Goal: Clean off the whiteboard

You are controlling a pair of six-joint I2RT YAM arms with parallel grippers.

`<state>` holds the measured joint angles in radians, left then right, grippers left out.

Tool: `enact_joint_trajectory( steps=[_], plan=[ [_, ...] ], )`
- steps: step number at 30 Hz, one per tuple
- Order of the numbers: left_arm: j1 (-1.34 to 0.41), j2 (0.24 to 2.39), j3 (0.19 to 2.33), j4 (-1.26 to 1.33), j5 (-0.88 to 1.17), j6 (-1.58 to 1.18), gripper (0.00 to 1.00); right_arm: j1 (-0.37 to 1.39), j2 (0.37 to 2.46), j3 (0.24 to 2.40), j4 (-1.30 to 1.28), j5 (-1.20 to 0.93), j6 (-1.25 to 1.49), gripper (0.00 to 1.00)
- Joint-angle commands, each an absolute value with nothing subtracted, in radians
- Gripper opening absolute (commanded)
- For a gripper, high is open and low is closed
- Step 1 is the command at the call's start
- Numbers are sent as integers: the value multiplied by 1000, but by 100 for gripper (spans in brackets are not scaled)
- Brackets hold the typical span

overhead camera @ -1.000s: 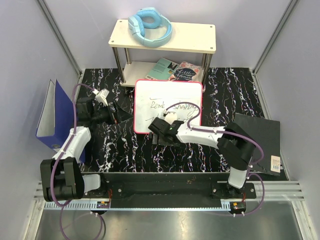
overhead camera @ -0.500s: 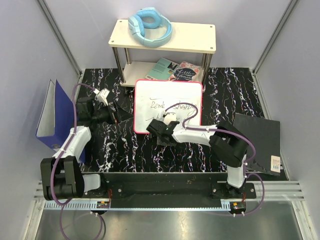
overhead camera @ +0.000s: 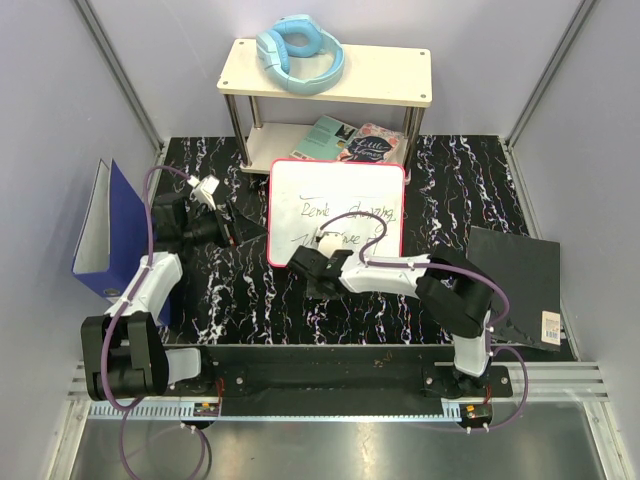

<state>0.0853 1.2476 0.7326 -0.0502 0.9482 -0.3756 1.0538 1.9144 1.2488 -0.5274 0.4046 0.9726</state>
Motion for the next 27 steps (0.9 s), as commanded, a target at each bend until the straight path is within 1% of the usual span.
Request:
enact_joint_trajectory(
  steps=[1, 2, 4, 5, 6, 11, 16, 22, 27],
  plan=[
    [90, 1259, 738, -3, 992, -385, 99, 1081, 1916, 1233, -552, 319, 999, 52],
    [91, 1261, 739, -5, 992, -385, 99, 1083, 1917, 1236, -554, 330, 994, 57],
    [91, 1266, 739, -5, 996, -390, 99, 1081, 1922, 1256, -557, 339, 982, 64],
    [91, 1267, 739, -5, 997, -388, 99, 1081, 1931, 1265, -572, 350, 979, 69],
    [92, 1269, 738, -3, 999, -391, 99, 1081, 1937, 1275, -577, 354, 977, 71],
    [91, 1269, 736, 18, 1005, -396, 99, 1081, 1980, 1313, -589, 391, 977, 70],
    [91, 1276, 736, 18, 1005, -394, 99, 1078, 2013, 1342, -610, 442, 968, 64],
    [90, 1278, 735, 18, 1012, -385, 99, 1077, 1990, 1307, -620, 512, 1003, 60],
    [92, 1279, 741, 3, 1000, -365, 99, 1066, 2008, 1307, -620, 522, 1005, 61]
  ],
)
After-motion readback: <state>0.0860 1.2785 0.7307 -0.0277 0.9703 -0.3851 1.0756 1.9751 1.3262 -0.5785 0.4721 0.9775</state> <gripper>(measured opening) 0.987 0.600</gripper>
